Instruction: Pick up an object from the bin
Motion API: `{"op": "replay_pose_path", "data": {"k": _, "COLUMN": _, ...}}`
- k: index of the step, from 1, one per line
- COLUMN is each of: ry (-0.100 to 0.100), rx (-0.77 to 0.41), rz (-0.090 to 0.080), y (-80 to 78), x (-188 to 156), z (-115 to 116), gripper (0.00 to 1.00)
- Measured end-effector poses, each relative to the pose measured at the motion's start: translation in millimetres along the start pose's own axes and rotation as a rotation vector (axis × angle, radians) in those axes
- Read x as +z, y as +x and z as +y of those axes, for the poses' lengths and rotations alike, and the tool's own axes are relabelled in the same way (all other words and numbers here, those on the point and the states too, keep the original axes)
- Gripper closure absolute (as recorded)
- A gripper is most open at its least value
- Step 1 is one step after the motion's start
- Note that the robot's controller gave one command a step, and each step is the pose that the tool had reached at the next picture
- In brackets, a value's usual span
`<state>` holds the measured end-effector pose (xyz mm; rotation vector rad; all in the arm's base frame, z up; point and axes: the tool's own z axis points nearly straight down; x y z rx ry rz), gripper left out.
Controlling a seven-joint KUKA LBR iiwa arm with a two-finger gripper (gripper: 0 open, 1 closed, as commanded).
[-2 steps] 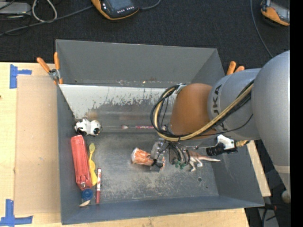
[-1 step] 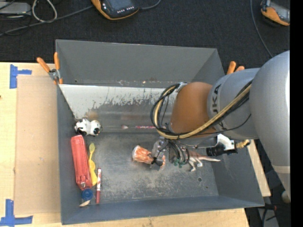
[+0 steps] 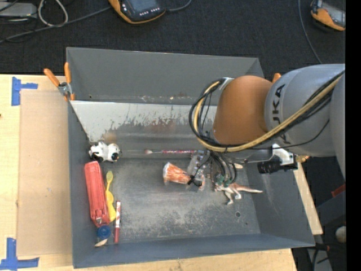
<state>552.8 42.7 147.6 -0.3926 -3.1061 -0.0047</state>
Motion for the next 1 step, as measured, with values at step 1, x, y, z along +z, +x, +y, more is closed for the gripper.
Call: {"op": "replay_pose_path", "data": {"k": 1, "ry": 0.002, "rx": -0.038, "rz": 0.006, "y": 10.0, "x": -83.7, "z": -6.4, "gripper": 1.0}}
